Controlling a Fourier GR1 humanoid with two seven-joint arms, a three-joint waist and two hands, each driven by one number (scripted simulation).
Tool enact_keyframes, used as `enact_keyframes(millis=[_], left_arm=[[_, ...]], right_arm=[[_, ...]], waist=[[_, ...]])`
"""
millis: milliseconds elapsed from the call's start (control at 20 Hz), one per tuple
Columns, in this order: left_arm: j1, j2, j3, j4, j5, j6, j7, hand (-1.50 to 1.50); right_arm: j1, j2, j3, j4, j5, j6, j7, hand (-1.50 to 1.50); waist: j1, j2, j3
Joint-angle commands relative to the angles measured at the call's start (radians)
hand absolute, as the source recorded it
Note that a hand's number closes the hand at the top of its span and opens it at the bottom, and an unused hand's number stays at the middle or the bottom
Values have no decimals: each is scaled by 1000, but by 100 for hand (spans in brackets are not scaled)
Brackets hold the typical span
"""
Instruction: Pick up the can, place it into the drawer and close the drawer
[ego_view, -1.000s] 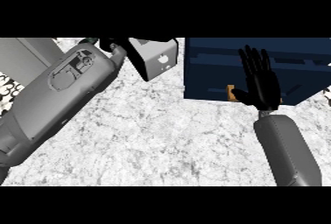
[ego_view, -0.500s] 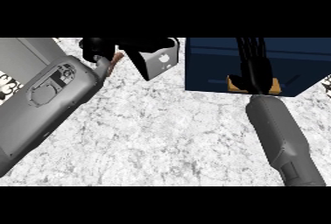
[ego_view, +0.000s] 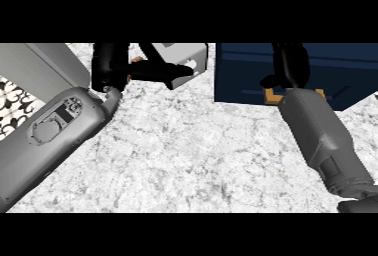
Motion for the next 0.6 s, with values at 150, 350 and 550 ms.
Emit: enact_keyframes(millis=[150, 350, 550], left_arm=[[99, 36, 6, -94, -11, -19, -16, -150], [109, 50, 13, -114, -28, -16, -7, -150], [147, 39, 26, -114, -24, -25, -29, -150]], right_arm=[[-119, -19, -42, 104, -21, -2, -7, -150], [-150, -25, -67, 129, -42, 2, -16, -150], [-152, 5, -113, 125, -105, 4, -91, -150]], waist=[[28, 12, 5], [25, 14, 5], [18, 17, 6]])
